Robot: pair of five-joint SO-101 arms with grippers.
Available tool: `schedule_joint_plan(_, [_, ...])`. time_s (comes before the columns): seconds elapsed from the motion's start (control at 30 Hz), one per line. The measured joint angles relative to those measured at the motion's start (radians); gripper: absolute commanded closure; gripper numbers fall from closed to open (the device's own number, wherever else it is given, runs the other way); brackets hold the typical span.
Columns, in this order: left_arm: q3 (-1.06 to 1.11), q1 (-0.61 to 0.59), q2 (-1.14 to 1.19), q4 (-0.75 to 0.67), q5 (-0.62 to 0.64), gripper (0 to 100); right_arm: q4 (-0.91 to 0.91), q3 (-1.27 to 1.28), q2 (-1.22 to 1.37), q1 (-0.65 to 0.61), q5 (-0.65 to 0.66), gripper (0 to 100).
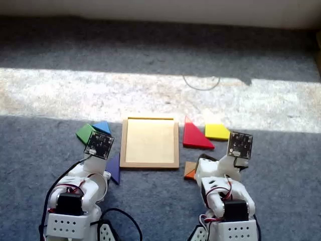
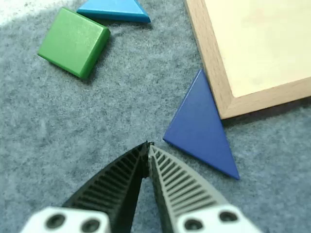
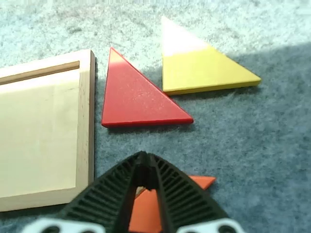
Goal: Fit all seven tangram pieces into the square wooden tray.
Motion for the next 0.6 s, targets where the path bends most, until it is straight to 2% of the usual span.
schedule_joint_plan(0.23, [0.000, 0.000, 0.000, 0.000, 0.000, 99, 0.003, -0.057, 0.000, 0.150, 0.132, 99.4])
schedule_joint_plan(0.47, [0.000, 0.000, 0.000, 0.000, 0.000, 99, 0.143, -0.353, 0.018, 0.161, 0.155, 99.4])
schedule_joint_plan(0.6, [0.000, 0.000, 0.000, 0.000, 0.000, 99, 0.192, -0.545, 0.232, 0.160, 0.155, 99.1])
